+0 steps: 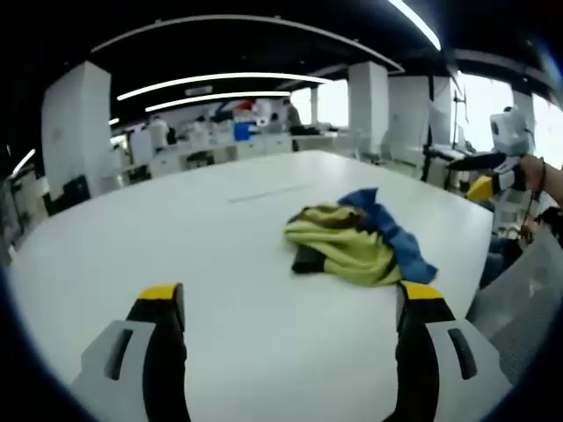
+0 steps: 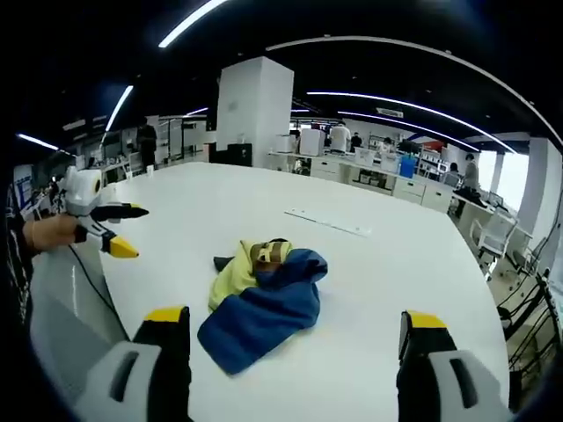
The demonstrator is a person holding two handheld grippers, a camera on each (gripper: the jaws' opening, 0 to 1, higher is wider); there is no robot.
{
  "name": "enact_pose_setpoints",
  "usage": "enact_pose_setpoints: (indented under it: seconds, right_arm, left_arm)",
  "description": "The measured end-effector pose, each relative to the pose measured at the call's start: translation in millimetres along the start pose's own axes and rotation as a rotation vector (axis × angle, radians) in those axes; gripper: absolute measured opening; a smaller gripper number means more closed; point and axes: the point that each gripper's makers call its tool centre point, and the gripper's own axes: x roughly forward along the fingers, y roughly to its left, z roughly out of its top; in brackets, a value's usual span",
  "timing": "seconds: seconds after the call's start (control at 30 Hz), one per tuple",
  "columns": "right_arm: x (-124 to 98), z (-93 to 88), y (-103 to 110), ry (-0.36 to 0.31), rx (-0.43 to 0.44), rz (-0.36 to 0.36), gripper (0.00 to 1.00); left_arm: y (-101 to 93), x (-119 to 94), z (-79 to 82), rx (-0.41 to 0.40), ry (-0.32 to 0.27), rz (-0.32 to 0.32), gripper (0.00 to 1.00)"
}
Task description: Fold the garment on the visible template until the final outline fits inside the template.
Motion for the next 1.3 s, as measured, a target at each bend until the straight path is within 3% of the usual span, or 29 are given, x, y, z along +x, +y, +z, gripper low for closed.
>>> enact_pose_setpoints:
  seconds: [0.87,1.3]
  right_arm:
    - [-5,4.4,9,-0.003,-0.024,0.007,1.0]
    - [-8,4.8,8,-0.001,-0.038,0.001,1.0]
  left_arm:
    - [5.1,-3,3.9,-0.013,-0.016,0.014,0.93]
    - [-1.8,-2,1.5,-0.002,-0.001,-0.01,0.92]
